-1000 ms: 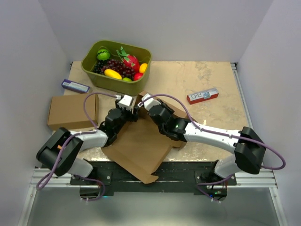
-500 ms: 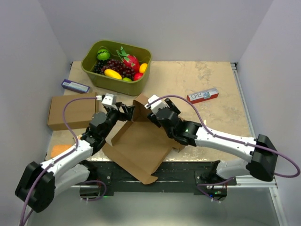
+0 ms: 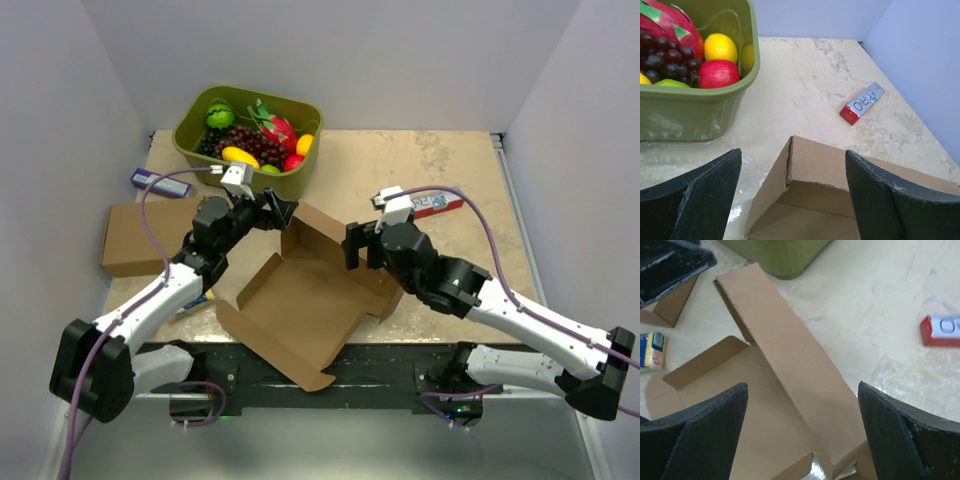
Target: Fold the paper box
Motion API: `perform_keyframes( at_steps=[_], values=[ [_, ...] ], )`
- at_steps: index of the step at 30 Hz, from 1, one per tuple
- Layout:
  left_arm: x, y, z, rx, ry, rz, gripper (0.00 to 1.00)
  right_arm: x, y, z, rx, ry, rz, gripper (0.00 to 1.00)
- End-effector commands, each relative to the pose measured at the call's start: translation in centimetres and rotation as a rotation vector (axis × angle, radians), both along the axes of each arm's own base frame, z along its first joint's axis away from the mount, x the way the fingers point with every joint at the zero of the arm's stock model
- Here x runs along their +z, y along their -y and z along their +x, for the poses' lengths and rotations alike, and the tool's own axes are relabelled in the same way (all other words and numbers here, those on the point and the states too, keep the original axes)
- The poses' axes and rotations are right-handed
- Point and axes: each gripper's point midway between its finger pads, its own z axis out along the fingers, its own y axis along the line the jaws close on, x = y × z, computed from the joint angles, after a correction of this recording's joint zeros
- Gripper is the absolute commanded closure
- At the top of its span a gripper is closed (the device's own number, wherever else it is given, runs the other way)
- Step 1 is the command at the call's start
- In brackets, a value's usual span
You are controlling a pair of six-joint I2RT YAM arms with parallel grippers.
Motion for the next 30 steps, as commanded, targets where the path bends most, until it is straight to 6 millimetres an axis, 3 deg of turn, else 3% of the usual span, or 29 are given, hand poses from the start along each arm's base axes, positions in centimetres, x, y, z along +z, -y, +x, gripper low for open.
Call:
perform_keyframes(
  at_steps=[1,9,19,30],
  values=[
    [1.0,1.8,1.5,-0.079,0.009,-0.044,0.12,-1.9,3.1,-0.2,-0.156,-0.203,0.158,0.08],
    [-1.9,1.6,2.7,-0.071,-0.036,-0.025,0.14,-2.0,5.6,-2.3,-0.23,-0.296,0.271,0.08],
    [-3.0,1.4,2.5,-0.065,-0.044,-0.034,0.24,-3.2,2.5,-3.7,-0.19,-0.427,0.523,0.09],
    [-5.3,1.0,1.7,-0.063,-0.086,-0.027,0.45,-4.2,3.4,-3.7,-0.265,-0.44,0.573,0.09]
  ],
)
